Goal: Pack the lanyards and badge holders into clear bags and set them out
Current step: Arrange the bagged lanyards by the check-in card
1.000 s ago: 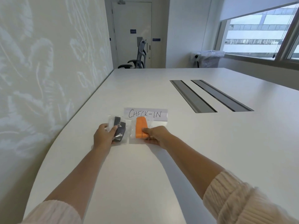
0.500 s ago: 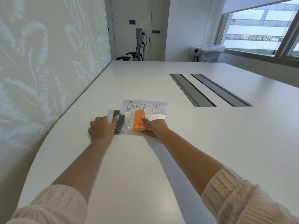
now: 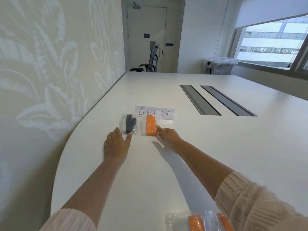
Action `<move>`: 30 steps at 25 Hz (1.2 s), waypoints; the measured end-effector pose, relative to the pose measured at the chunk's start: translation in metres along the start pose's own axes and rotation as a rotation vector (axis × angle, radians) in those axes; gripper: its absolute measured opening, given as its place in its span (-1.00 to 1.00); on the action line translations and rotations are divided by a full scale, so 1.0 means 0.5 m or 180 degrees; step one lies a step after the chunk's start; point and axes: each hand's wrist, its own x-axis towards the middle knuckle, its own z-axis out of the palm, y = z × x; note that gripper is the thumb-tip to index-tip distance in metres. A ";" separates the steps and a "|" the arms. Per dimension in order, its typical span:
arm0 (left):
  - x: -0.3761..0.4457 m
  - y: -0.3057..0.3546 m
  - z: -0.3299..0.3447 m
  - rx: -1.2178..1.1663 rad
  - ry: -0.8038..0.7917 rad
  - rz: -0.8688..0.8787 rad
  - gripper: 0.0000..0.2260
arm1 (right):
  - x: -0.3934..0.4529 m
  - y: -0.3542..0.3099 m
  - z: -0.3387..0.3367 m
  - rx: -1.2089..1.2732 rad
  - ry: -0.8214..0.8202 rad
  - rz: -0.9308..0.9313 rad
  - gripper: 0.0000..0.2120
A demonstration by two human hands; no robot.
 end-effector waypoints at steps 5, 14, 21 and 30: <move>-0.089 0.007 -0.030 -0.0086 -0.0117 0.0111 -0.41 | -0.069 -0.010 -0.031 -0.0400 -0.0539 -0.0229 -0.48; -0.263 0.058 -0.073 0.0015 -0.0662 -0.0025 -0.53 | -0.275 0.090 -0.217 -0.0196 -0.0587 -0.0223 -0.53; -0.455 0.064 -0.139 -0.1578 -0.1486 0.0108 -0.64 | -0.514 0.198 -0.335 -0.0622 -0.0440 -0.0734 -0.32; -0.598 0.127 -0.164 -0.0983 -0.0657 0.0025 -0.53 | -0.620 0.242 -0.342 -0.0904 -0.0112 -0.0848 -0.34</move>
